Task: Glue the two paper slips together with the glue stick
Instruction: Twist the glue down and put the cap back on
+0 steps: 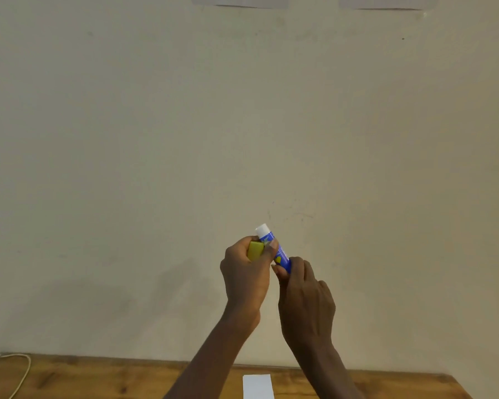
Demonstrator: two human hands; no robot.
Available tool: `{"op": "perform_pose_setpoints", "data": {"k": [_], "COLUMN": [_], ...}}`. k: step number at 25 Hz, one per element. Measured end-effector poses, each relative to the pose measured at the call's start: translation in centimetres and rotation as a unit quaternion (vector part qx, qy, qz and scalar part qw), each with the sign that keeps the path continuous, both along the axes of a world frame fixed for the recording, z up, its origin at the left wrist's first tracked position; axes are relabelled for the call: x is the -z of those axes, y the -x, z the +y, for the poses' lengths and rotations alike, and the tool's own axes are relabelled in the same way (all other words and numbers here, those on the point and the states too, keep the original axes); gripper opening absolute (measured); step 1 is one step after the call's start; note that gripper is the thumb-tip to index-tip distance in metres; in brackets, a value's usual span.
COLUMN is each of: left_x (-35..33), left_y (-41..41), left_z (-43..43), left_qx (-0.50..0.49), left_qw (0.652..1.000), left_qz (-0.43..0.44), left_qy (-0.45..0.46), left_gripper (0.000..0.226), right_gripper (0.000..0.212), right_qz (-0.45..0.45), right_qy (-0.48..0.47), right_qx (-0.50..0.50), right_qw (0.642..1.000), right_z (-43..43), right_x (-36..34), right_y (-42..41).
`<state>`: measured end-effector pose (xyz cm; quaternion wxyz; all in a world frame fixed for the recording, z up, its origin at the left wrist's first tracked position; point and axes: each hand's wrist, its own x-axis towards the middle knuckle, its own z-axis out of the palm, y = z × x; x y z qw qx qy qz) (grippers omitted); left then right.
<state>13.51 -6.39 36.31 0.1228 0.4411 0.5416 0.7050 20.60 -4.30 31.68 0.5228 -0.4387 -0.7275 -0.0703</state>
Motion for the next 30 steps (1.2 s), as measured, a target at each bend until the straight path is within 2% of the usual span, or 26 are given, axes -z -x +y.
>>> {"op": "perform_pose_setpoints", "data": {"k": [1,2,3,4,5,6,7,8,9,10,11,12,13,14,16,17,18,19,20,21,22,23,24,26,30], "left_x": [-0.1,-0.4,-0.8,-1.1,-1.4,-1.6,-1.7,-1.8,-1.8,-1.8,-1.7,-1.4,-1.1,-0.8,-0.2,0.0,0.1,0.1,0.0,-0.2,-0.4,-0.6,-0.7,-1.1,-1.3], "left_y": [0.2,0.6,1.2,1.9,2.4,2.7,2.8,2.7,2.4,1.9,1.3,0.7,0.1,-0.5,-1.3,-1.4,-1.3,-1.2,-1.0,-0.7,-0.3,0.2,0.7,1.5,1.9], "left_z": [0.0,-0.1,-0.2,-0.3,-0.3,-0.3,-0.2,-0.1,0.0,0.1,0.2,0.4,0.4,0.4,0.2,0.1,0.1,0.1,0.0,-0.1,-0.2,-0.2,-0.1,0.3,0.7], "left_qx": [0.060,0.157,0.250,0.316,0.359,0.383,0.386,0.375,0.346,0.295,0.222,0.134,0.056,0.006,-0.028,-0.029,-0.009,0.036,0.104,0.178,0.243,0.293,0.327,0.355,0.367], "left_qw": [0.998,0.986,0.967,0.948,0.933,0.923,0.922,0.927,0.938,0.955,0.974,0.989,0.996,0.997,0.998,0.998,0.999,0.999,0.993,0.980,0.963,0.945,0.929,0.914,0.911], "left_qz": [-0.025,-0.048,-0.046,-0.023,0.000,0.016,0.024,0.026,0.027,0.035,0.048,0.060,0.065,0.063,0.049,0.039,0.020,-0.009,-0.044,-0.076,-0.104,-0.136,-0.165,-0.196,-0.188], "left_qy": [-0.015,-0.019,-0.010,0.003,0.014,0.018,0.019,0.018,0.016,0.016,0.023,0.032,0.038,0.037,0.029,0.029,0.032,0.036,0.040,0.046,0.056,0.057,0.046,0.010,-0.017], "left_gripper": [0.022,0.020,0.018,0.018,0.017,0.018,0.018,0.018,0.019,0.021,0.022,0.022,0.021,0.019,0.020,0.022,0.022,0.020,0.016,0.017,0.021,0.026,0.032,0.039,0.040], "right_gripper": [0.057,0.053,0.050,0.052,0.055,0.057,0.056,0.054,0.051,0.047,0.042,0.038,0.038,0.044,0.061,0.065,0.066,0.064,0.061,0.054,0.046,0.038,0.033,0.028,0.026], "right_qz": [0.079,0.205,0.323,0.395,0.432,0.454,0.466,0.481,0.491,0.481,0.432,0.345,0.228,0.120,0.005,-0.006,0.013,0.077,0.175,0.276,0.360,0.409,0.432,0.433,0.378], "right_qy": [0.066,0.162,0.281,0.391,0.451,0.473,0.473,0.463,0.438,0.390,0.302,0.180,0.054,-0.034,-0.126,-0.146,-0.127,-0.072,0.018,0.124,0.225,0.294,0.326,0.334,0.324], "right_qx": [-0.080,-0.211,-0.343,-0.440,-0.507,-0.544,-0.561,-0.561,-0.534,-0.483,-0.403,-0.284,-0.162,-0.067,0.007,0.015,-0.005,-0.064,-0.150,-0.249,-0.345,-0.406,-0.437,-0.450,-0.409], "right_qw": [0.991,0.942,0.836,0.705,0.593,0.523,0.493,0.489,0.531,0.619,0.748,0.876,0.959,0.990,0.992,0.989,0.992,0.992,0.973,0.920,0.837,0.762,0.718,0.706,0.765], "right_z": [0.1,0.0,-0.3,-0.6,-0.7,-0.7,-0.7,-0.8,-0.7,-0.5,-0.2,0.2,0.7,1.1,1.9,2.1,1.9,1.7,1.3,1.1,1.0,1.0,1.0,0.8,0.3], "right_x": [-0.3,-0.9,-1.5,-1.9,-2.2,-2.2,-2.1,-2.2,-2.1,-1.9,-1.6,-1.2,-0.8,-0.4,0.0,0.3,0.3,0.2,0.0,0.0,0.0,0.2,0.3,0.6,0.8], "right_y": [-0.1,-0.3,-0.7,-1.1,-1.5,-1.8,-1.8,-1.5,-1.0,-0.5,-0.2,0.1,0.2,0.0,-0.8,-1.1,-1.1,-1.0,-0.9,-0.8,-0.9,-1.1,-1.4,-1.4,-0.4]}}
